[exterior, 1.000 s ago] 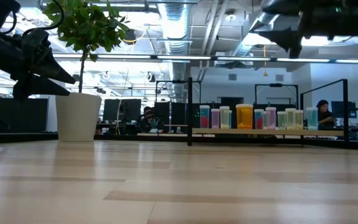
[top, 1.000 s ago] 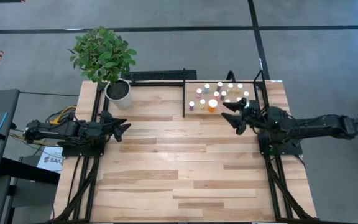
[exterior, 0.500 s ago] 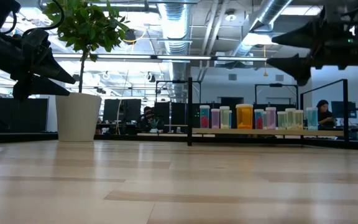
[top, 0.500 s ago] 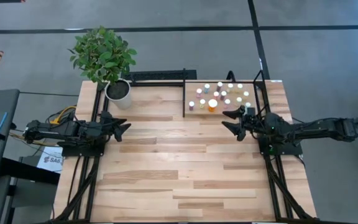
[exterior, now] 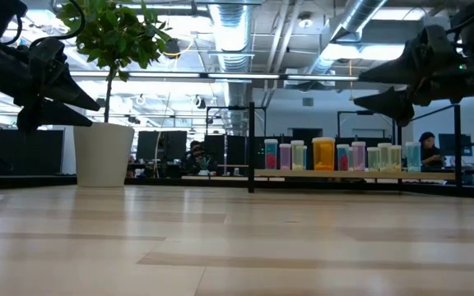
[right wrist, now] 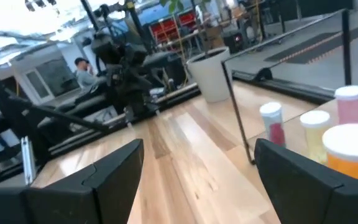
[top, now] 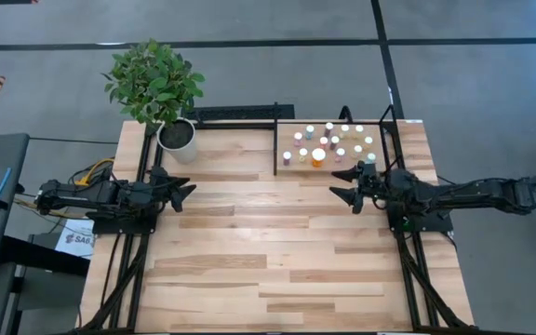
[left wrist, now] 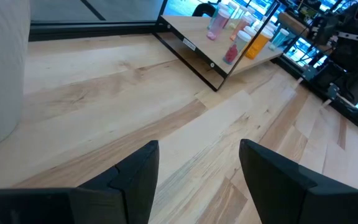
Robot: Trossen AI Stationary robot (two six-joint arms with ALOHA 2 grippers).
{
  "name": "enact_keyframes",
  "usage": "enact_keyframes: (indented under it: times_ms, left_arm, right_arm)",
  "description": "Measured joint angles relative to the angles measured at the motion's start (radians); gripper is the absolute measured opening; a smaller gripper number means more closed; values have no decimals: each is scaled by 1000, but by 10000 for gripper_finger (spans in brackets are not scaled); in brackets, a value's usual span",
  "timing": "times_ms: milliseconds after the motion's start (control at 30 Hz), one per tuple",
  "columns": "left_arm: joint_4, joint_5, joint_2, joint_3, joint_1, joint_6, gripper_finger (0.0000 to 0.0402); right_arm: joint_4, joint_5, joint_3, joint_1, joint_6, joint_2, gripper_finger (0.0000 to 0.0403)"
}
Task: Pick and place medicine bottles onto shelf by color
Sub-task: Return to Home Position
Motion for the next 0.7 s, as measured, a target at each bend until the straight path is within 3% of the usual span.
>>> enact_keyframes:
  times_ms: [700]
  left_arm:
    - [0, 0, 0, 0, 0, 0, 210]
  right_arm:
    - [-73, -14, -1, 1, 0, 0, 327]
